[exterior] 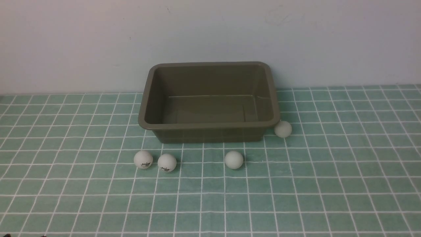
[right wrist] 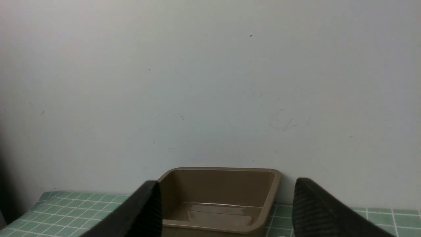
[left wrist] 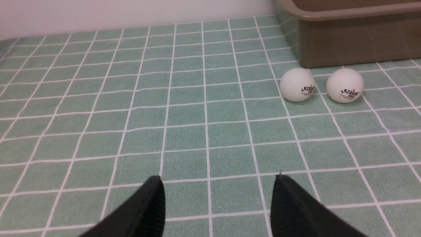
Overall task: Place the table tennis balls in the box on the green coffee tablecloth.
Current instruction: 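Reach for and grasp a ping pong ball on the table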
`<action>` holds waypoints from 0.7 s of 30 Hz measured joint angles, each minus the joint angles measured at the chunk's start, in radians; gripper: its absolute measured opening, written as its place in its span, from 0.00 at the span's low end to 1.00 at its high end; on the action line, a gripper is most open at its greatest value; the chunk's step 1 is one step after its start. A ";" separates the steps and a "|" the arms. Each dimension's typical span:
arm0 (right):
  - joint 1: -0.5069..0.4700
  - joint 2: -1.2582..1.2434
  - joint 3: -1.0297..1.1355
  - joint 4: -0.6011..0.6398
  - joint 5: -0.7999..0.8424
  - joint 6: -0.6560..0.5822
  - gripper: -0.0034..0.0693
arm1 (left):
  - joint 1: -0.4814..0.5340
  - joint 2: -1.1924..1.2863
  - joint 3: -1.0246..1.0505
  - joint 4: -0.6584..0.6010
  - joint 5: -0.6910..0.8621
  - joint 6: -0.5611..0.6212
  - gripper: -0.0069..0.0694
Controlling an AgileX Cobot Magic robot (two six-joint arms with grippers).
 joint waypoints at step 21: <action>0.000 0.000 0.000 0.002 0.013 0.000 0.71 | 0.000 0.000 0.003 -0.623 -0.105 -0.009 0.61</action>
